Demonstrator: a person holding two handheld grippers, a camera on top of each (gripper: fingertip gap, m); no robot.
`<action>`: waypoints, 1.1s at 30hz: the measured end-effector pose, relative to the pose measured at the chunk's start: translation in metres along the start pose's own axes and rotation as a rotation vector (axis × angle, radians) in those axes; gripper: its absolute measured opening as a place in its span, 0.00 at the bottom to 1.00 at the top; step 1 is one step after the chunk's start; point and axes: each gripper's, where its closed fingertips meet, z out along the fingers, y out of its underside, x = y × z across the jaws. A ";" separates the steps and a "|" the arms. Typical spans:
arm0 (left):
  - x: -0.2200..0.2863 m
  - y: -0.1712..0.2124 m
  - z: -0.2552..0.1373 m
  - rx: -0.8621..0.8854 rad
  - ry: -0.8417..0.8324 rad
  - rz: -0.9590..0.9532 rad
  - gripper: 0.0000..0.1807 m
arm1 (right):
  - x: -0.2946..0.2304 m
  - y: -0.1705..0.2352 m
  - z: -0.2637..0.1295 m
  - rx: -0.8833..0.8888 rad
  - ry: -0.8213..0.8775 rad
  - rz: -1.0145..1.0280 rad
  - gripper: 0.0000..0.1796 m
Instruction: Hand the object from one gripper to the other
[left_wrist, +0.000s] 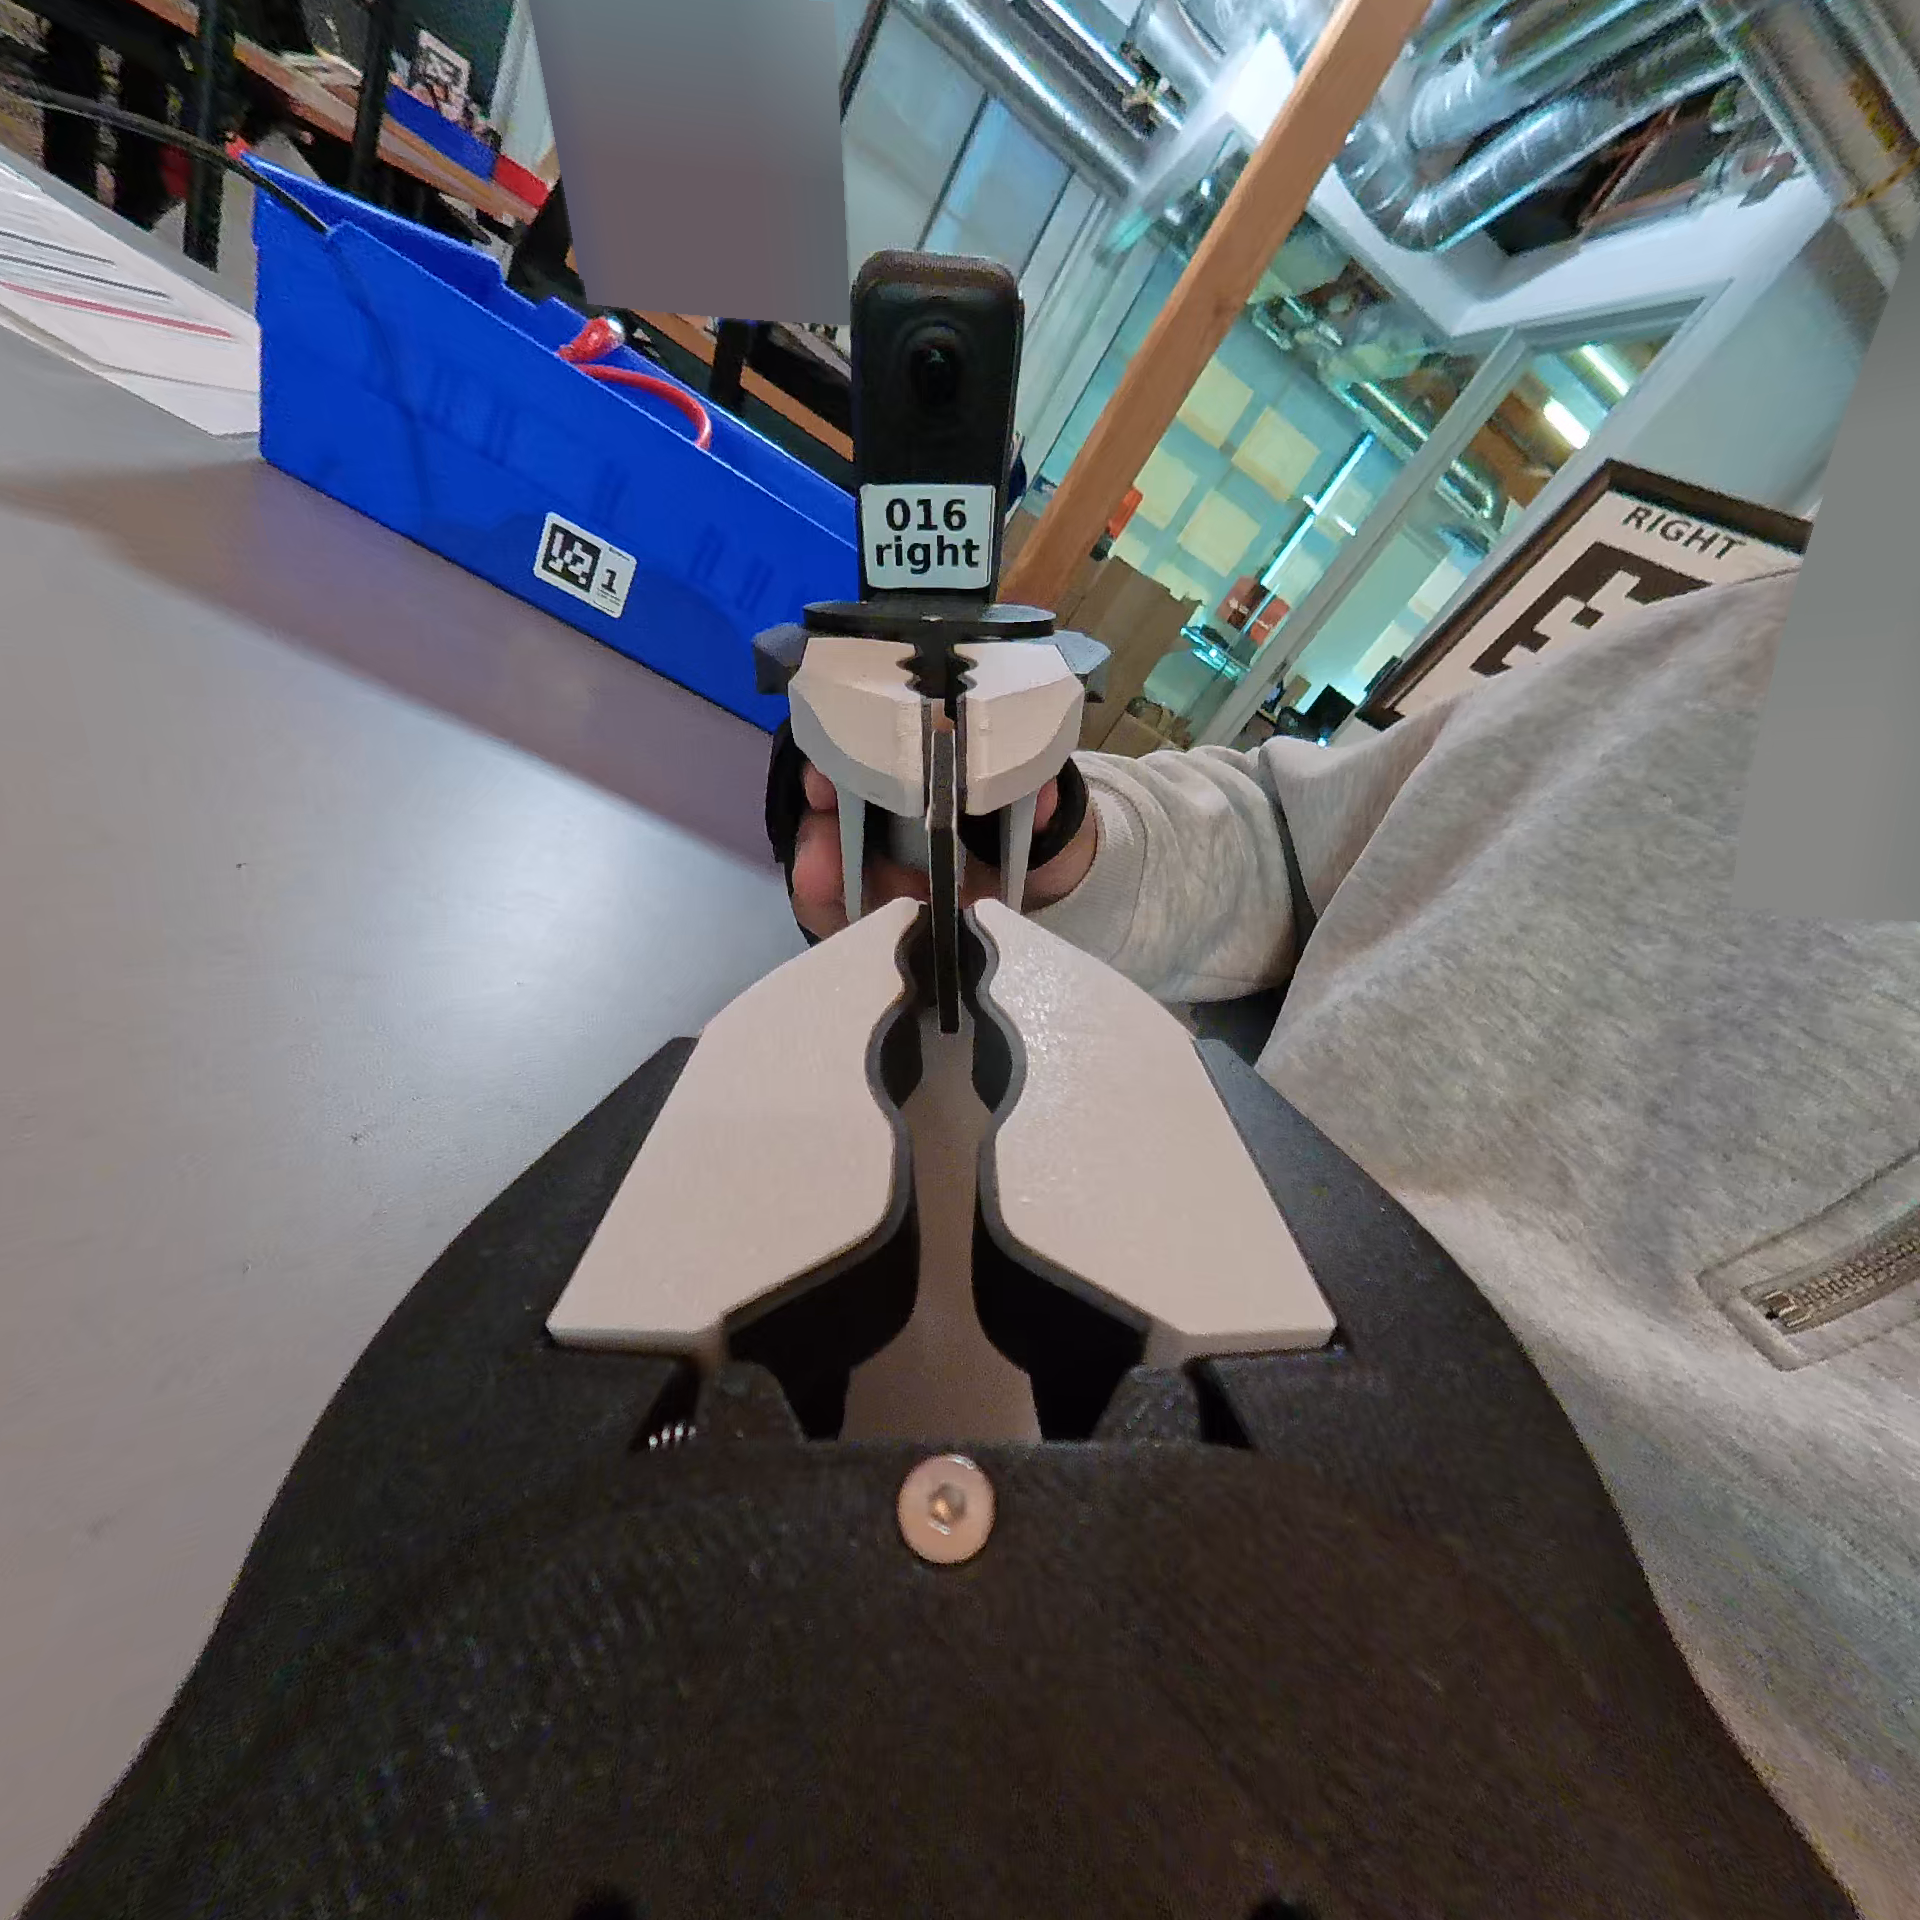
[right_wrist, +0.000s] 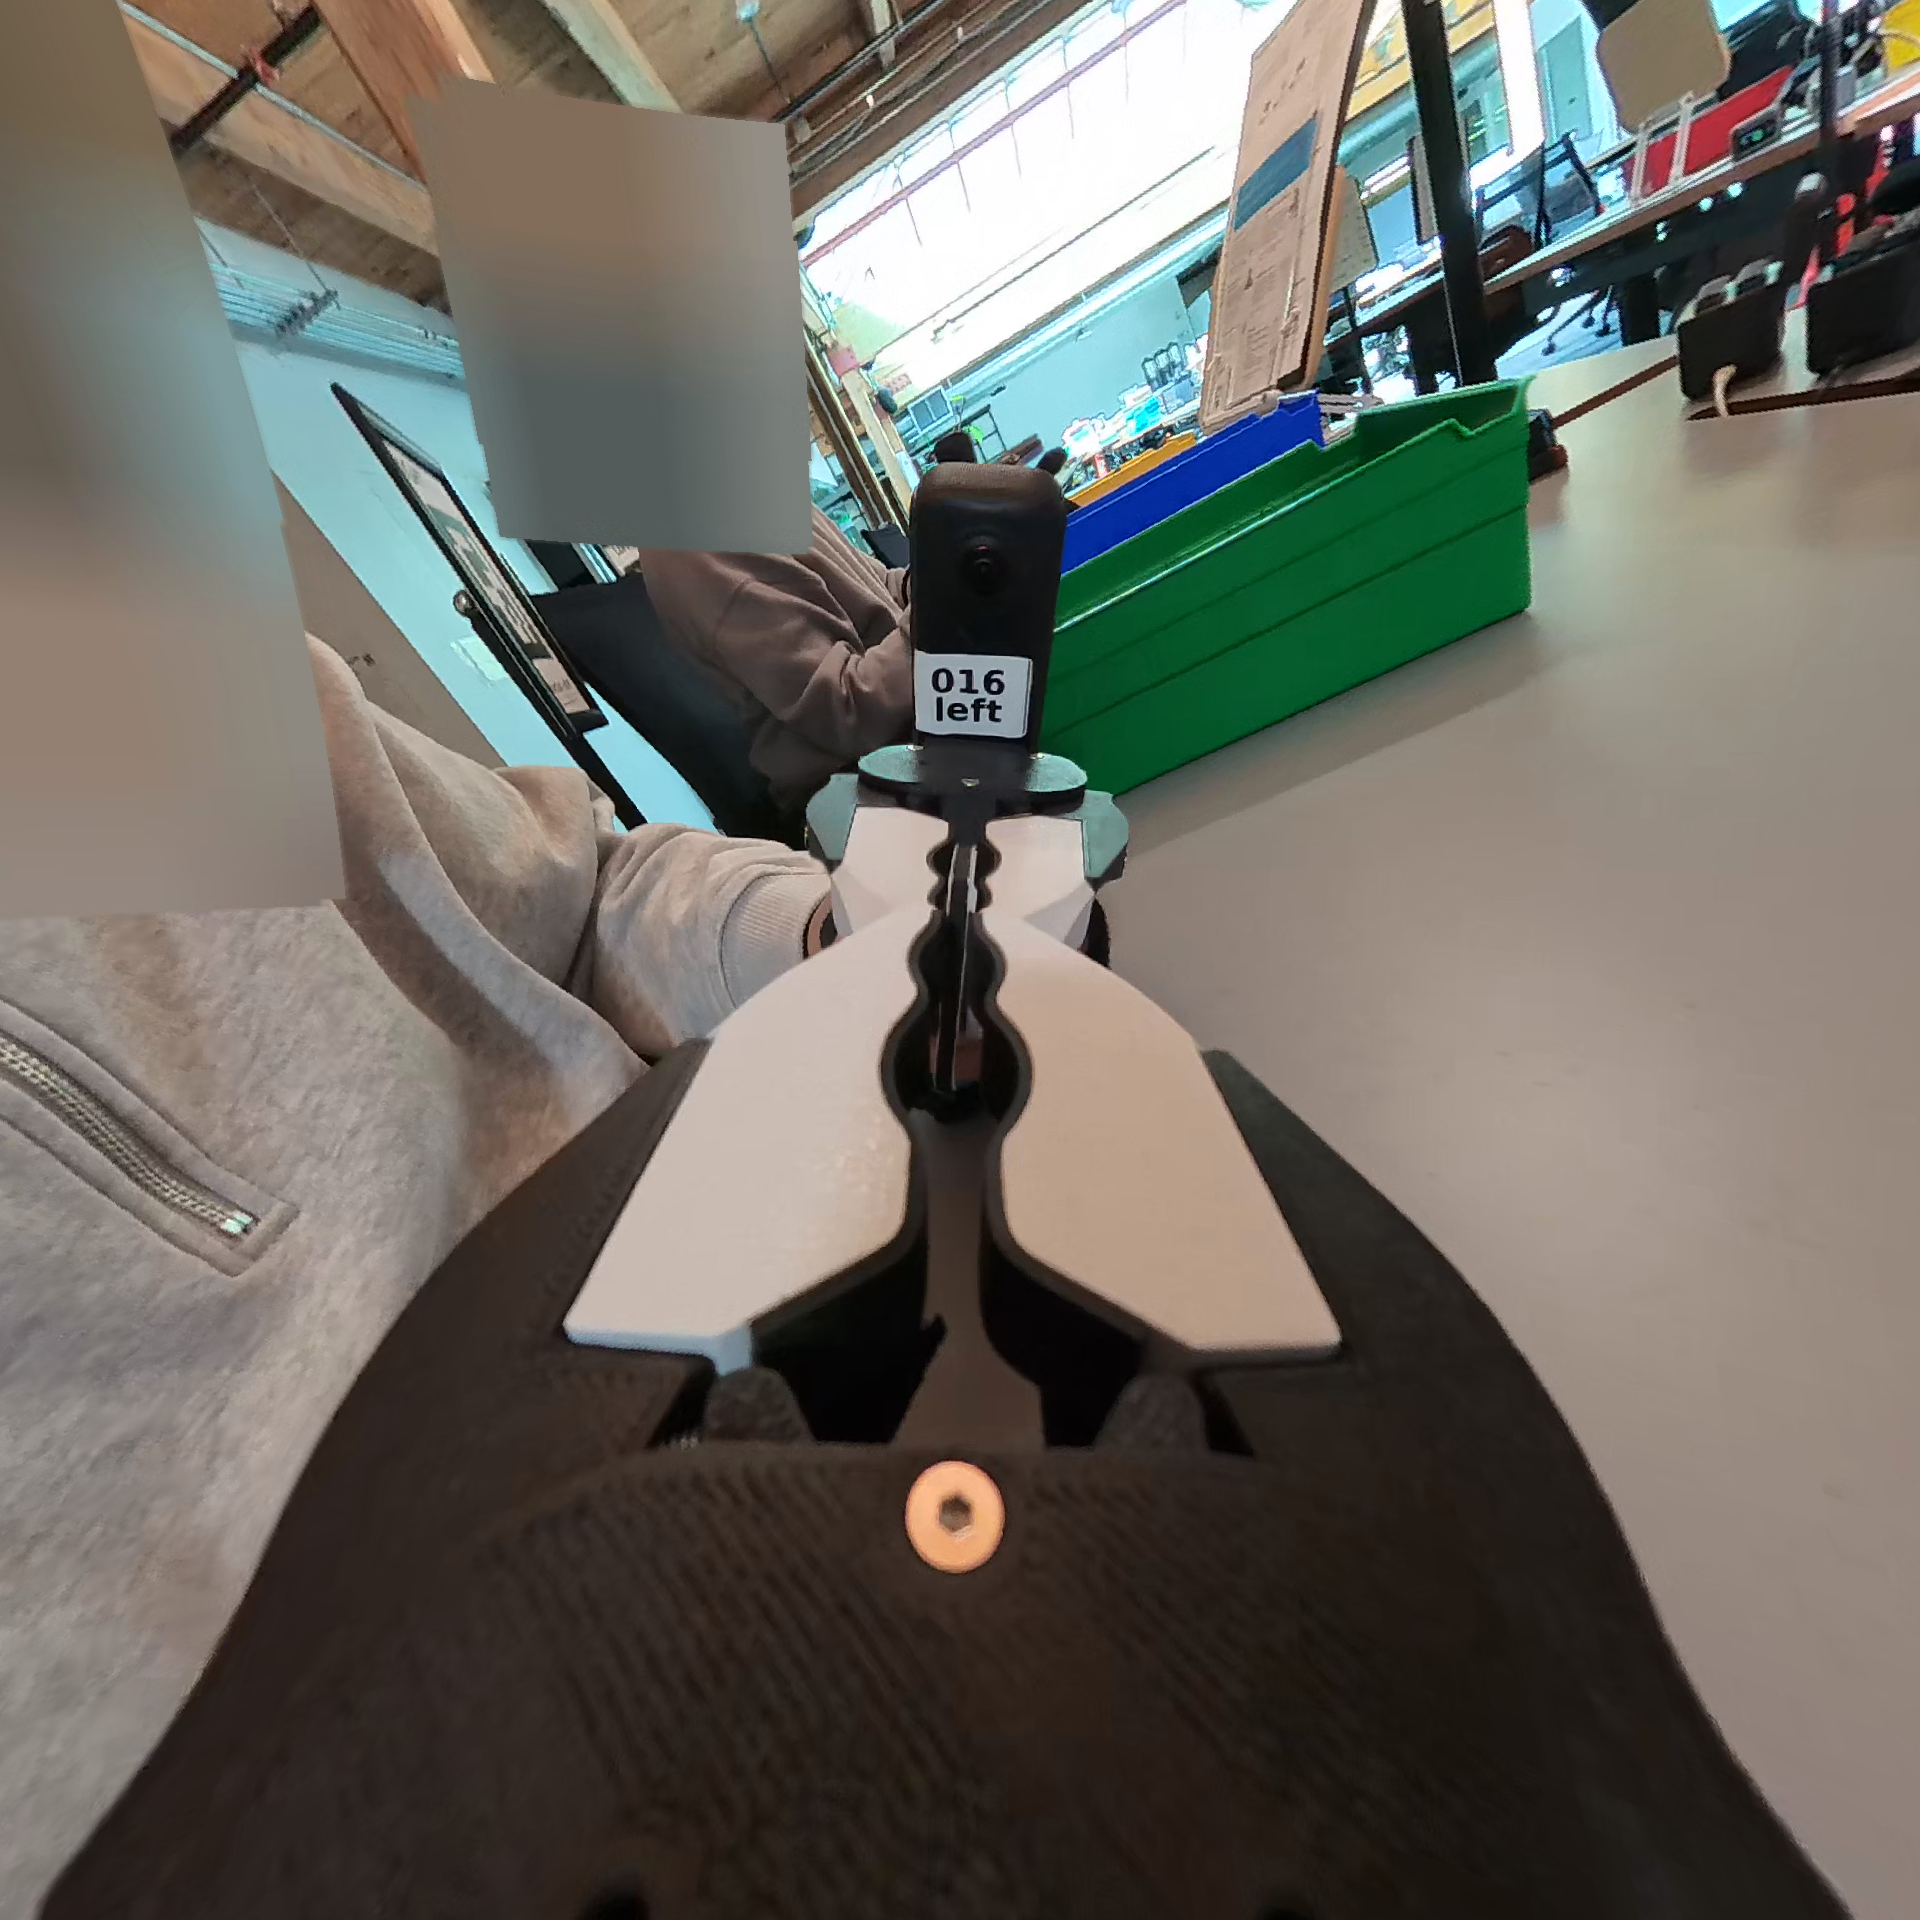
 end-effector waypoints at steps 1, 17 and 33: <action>0.001 0.000 0.000 -0.003 0.000 0.006 0.01 | -0.001 0.000 0.001 -0.003 0.000 -0.008 0.02; -0.003 -0.004 -0.004 0.029 0.000 -0.030 0.01 | 0.005 -0.002 -0.003 0.022 0.006 0.024 0.07; -0.005 -0.012 -0.008 0.084 0.001 -0.065 0.01 | 0.004 0.016 0.006 -0.092 0.031 -0.026 0.02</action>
